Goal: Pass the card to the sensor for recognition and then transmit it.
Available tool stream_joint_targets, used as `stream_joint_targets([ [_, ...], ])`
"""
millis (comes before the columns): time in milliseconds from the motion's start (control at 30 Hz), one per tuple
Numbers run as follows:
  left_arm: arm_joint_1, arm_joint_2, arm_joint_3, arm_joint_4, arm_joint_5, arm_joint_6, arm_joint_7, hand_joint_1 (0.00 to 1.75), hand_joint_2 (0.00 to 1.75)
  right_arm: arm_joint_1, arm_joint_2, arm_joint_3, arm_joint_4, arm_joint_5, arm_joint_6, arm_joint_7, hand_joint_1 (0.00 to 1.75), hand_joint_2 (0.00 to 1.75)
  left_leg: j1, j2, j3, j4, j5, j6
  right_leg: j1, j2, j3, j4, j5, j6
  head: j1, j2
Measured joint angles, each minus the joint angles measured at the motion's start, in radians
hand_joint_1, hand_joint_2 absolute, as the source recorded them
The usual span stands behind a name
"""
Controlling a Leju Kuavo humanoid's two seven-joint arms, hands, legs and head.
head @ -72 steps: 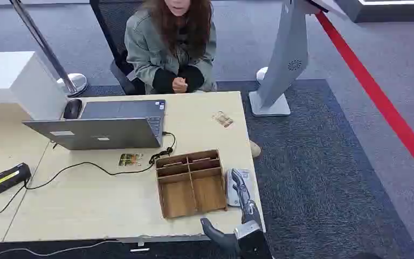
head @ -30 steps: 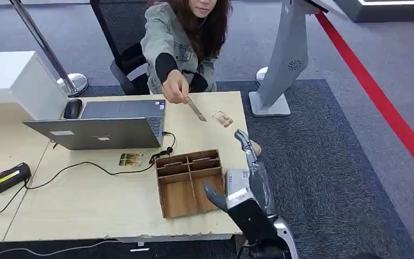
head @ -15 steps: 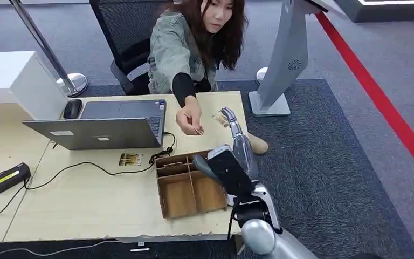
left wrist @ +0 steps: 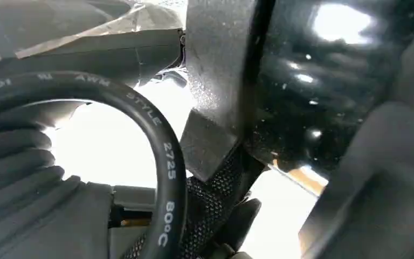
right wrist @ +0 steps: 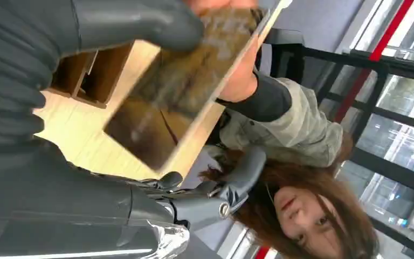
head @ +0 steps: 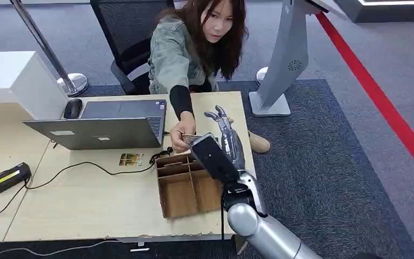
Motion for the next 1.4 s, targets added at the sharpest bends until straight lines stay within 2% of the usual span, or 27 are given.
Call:
stream_joint_targets([
  [233,0.0,0.0,0.0,0.0,-0.003,-0.001,0.0,0.0,0.0,-0.003,0.005,0.001,0.042,0.003,-0.003,0.001,1.75,1.75,0.0,0.0,0.0,0.0,0.001,0.0,0.0,0.0,0.0,0.0,0.0,0.0,0.0,0.0],
  [467,0.0,0.0,-0.001,0.0,-0.003,-0.004,0.0,0.0,0.0,-0.004,0.005,0.0,0.059,0.005,-0.003,0.007,1.61,1.75,0.0,0.0,0.0,0.0,0.001,0.0,0.0,0.0,0.0,0.0,0.0,0.0,0.0,0.0],
  [700,0.0,0.0,-0.001,0.0,-0.005,-0.005,0.0,0.0,0.0,-0.003,0.006,-0.001,0.059,-0.02,0.0,0.003,1.59,1.75,0.0,0.0,0.0,0.0,0.001,0.0,0.0,0.0,0.0,0.0,0.0,0.0,0.0,0.0],
  [1033,0.0,0.002,-0.001,0.0,-0.005,-0.009,0.0,0.0,0.0,0.016,0.003,-0.02,-0.006,-0.061,0.0,-0.005,1.62,1.75,0.0,0.0,0.0,0.0,0.001,0.0,0.0,0.0,0.0,0.0,0.0,0.0,0.0,0.0],
  [1400,0.0,0.008,-0.001,0.0,-0.001,-0.024,0.0,0.0,0.0,0.099,-0.029,-0.055,-0.112,-0.158,-0.021,-0.033,1.66,1.75,0.0,0.001,0.0,0.0,0.0,0.0,0.0,0.0,-0.001,0.0,0.0,0.0,0.0,0.0],
])
